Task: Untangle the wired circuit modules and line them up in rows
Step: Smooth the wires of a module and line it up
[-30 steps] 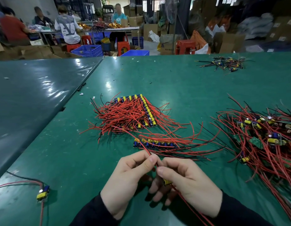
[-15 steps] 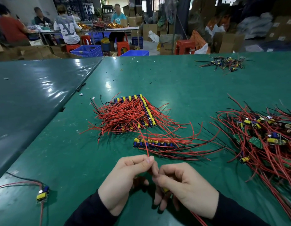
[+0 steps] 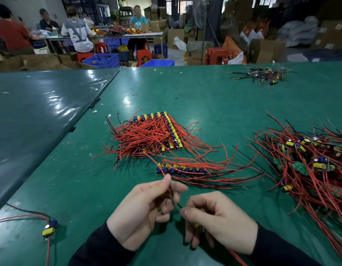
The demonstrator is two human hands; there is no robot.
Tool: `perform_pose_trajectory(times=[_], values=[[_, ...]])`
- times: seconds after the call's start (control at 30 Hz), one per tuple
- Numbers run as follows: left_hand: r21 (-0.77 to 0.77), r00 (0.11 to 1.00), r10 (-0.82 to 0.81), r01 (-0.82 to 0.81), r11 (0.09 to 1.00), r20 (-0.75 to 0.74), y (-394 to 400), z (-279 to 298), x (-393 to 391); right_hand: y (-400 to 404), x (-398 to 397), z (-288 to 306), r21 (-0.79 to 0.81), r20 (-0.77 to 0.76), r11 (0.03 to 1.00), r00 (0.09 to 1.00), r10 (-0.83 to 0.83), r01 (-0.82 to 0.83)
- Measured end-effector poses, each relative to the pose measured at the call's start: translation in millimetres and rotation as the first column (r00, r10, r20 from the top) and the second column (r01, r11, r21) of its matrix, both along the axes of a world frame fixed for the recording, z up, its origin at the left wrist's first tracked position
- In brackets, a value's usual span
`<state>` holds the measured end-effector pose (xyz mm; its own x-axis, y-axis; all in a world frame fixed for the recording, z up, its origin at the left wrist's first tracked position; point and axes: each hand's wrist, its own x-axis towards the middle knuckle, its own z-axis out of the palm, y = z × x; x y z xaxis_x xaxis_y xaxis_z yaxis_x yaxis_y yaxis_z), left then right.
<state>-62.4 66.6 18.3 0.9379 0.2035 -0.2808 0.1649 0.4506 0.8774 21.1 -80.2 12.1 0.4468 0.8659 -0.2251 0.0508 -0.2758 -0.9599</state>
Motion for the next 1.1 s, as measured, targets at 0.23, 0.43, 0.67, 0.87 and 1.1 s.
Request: perform_pose_trajectory(times=[0.23, 0.43, 0.67, 0.87, 1.1], values=[[0.005, 0.999, 0.033, -0.033, 0.999, -0.010, 2, -2, 1, -1, 0, 1, -0.054, 0.027, 0.998, 0.999, 0.037, -0.036], [-0.074, 0.998, 0.057, -0.058, 0.996, -0.018, 8, 5, -1, -1, -3, 4, -0.088, 0.036, 0.993, 0.996, 0.082, -0.079], [-0.170, 0.999, -0.029, 0.026, 0.985, -0.017, 9, 7, -2, -2, -5, 6, -0.097, 0.030, 0.990, 0.994, 0.105, -0.102], [-0.209, 0.997, 0.082, -0.080, 0.975, 0.001, 13, 7, -1, -3, -2, 4, -0.132, 0.032, 0.985, 0.993, 0.113, -0.108], [-0.269, 0.992, 0.125, -0.120, 0.956, 0.004, 14, 7, -1, -2, -2, 4, -0.137, 0.045, 0.984, 0.991, 0.124, -0.117]])
